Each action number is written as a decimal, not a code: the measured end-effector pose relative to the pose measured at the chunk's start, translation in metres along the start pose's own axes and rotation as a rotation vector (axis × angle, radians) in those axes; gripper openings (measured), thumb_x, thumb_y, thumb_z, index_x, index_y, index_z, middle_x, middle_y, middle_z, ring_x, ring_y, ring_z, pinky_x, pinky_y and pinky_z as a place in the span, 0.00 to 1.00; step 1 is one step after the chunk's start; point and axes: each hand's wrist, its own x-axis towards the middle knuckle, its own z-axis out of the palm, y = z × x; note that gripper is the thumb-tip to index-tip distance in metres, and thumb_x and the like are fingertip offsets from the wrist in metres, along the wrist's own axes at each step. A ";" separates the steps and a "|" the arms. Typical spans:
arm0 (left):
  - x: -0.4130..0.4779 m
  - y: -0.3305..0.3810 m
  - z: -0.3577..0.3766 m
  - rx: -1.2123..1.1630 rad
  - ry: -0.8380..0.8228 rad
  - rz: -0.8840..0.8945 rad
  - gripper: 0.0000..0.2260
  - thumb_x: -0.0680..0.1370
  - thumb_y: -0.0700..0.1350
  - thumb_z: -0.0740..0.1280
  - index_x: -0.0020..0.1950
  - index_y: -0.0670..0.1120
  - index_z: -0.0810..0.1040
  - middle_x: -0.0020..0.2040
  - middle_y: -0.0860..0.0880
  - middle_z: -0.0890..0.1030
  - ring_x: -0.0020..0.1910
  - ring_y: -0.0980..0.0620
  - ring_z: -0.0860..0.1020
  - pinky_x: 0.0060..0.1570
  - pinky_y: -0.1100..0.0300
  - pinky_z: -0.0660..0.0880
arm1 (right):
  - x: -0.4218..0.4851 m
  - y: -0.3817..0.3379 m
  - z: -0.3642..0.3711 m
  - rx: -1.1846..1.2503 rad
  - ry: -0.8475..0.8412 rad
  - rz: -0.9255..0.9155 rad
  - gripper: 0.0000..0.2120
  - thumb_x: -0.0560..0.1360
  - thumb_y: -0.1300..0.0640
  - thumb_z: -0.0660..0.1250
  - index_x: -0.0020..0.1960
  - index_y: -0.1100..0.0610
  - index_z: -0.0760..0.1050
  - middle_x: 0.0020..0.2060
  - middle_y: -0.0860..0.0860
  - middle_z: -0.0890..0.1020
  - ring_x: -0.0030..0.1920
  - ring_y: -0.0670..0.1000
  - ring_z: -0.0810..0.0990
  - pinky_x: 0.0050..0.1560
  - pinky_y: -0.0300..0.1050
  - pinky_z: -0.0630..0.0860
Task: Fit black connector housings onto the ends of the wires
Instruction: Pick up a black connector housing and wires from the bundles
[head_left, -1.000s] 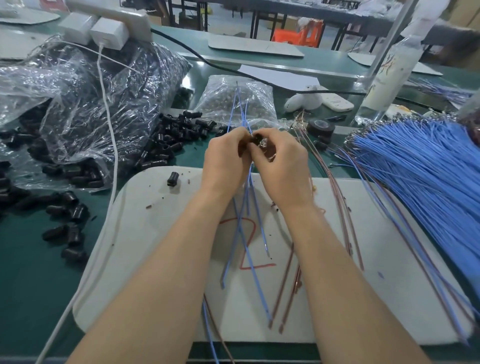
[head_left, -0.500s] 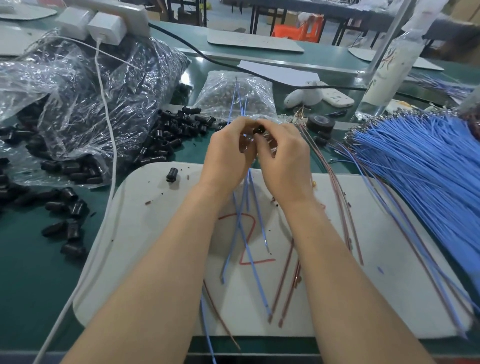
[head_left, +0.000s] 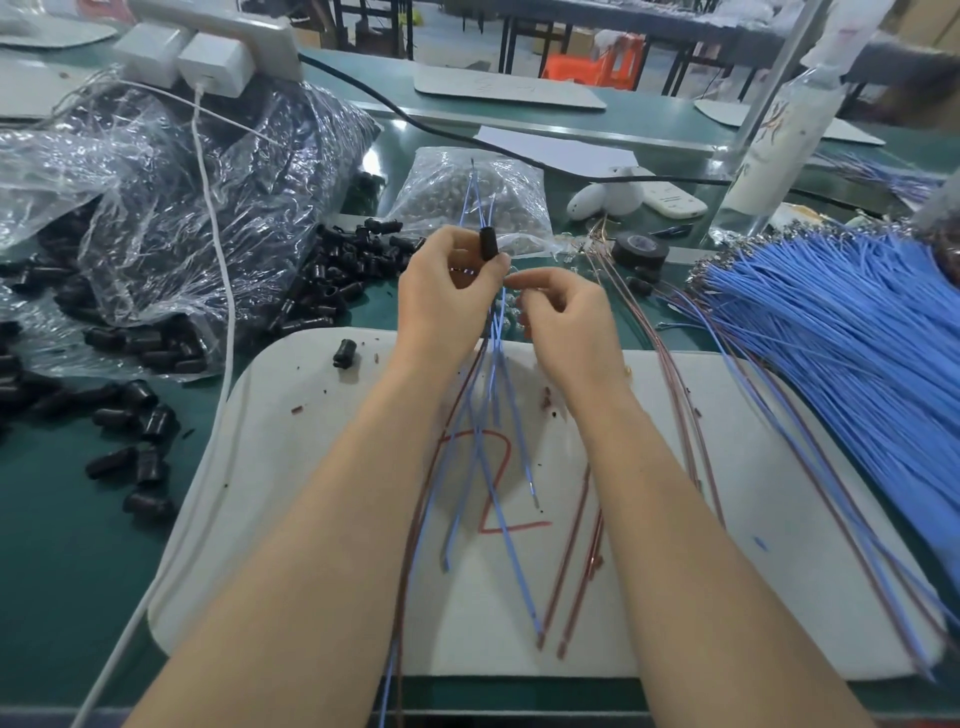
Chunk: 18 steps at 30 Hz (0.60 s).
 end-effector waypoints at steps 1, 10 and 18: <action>0.000 0.000 0.000 -0.016 0.006 -0.015 0.04 0.75 0.43 0.71 0.44 0.49 0.76 0.39 0.53 0.80 0.42 0.53 0.79 0.48 0.56 0.77 | -0.001 0.000 0.002 -0.006 -0.031 -0.012 0.09 0.76 0.62 0.63 0.45 0.52 0.80 0.36 0.50 0.82 0.38 0.50 0.78 0.46 0.50 0.76; 0.003 -0.003 -0.004 -0.167 -0.107 -0.131 0.03 0.77 0.46 0.67 0.45 0.49 0.79 0.36 0.54 0.81 0.34 0.63 0.77 0.40 0.68 0.74 | 0.001 0.008 0.003 -0.067 -0.083 0.003 0.06 0.76 0.55 0.67 0.45 0.56 0.81 0.24 0.43 0.73 0.29 0.44 0.70 0.38 0.40 0.67; 0.003 -0.005 -0.003 -0.166 -0.100 -0.120 0.04 0.75 0.45 0.71 0.41 0.48 0.78 0.36 0.49 0.81 0.35 0.55 0.78 0.47 0.57 0.78 | 0.002 0.008 0.005 -0.100 -0.061 -0.028 0.06 0.76 0.58 0.67 0.46 0.57 0.82 0.25 0.42 0.73 0.32 0.45 0.74 0.41 0.42 0.74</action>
